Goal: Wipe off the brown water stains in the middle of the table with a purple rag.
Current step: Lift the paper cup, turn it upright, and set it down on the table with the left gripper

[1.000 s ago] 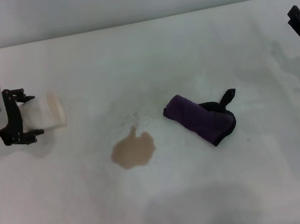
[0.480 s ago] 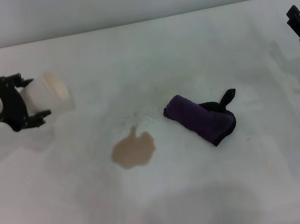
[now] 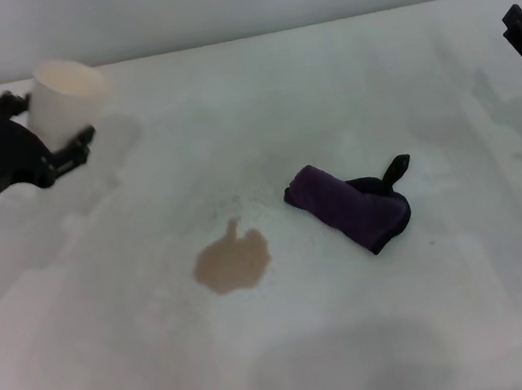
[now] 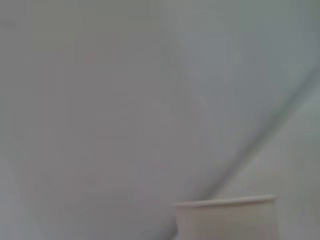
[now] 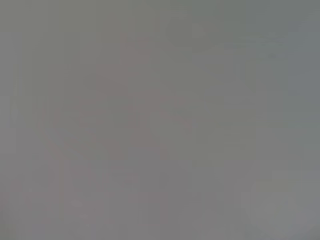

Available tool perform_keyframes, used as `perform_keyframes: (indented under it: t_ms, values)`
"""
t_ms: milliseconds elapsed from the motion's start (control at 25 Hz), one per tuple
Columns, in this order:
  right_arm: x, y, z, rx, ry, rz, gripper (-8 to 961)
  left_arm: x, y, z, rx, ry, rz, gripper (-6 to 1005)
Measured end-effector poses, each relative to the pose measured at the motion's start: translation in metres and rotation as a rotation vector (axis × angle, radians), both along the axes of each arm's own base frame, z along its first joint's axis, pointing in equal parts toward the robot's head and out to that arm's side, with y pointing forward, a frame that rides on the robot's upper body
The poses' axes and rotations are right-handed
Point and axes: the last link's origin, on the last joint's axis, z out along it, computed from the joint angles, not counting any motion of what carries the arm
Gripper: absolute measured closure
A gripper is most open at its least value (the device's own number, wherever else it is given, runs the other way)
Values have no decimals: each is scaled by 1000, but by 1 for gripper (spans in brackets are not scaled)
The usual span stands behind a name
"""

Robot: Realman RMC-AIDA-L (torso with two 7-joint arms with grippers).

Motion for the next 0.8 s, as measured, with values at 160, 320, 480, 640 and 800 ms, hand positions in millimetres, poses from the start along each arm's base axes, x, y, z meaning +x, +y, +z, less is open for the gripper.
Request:
perform_keyframes:
  t_ms: [160, 320, 480, 640, 800]
  values:
    - [0, 1, 1, 3, -2, -1, 76, -11, -8, 1, 138, -233, 71, 223]
    - [0, 2, 3, 8, -8, 3, 76, -25, -21, -4, 276, -458, 179, 224]
    - [1, 3, 6, 13, -14, 4, 77, -36, -29, -5, 369, -594, 277, 223]
    - [1, 6, 10, 18, -30, 11, 77, -42, -31, -8, 390, -623, 331, 224]
    - [-1, 8, 10, 16, -34, 18, 76, -42, -32, -10, 385, -621, 339, 223]
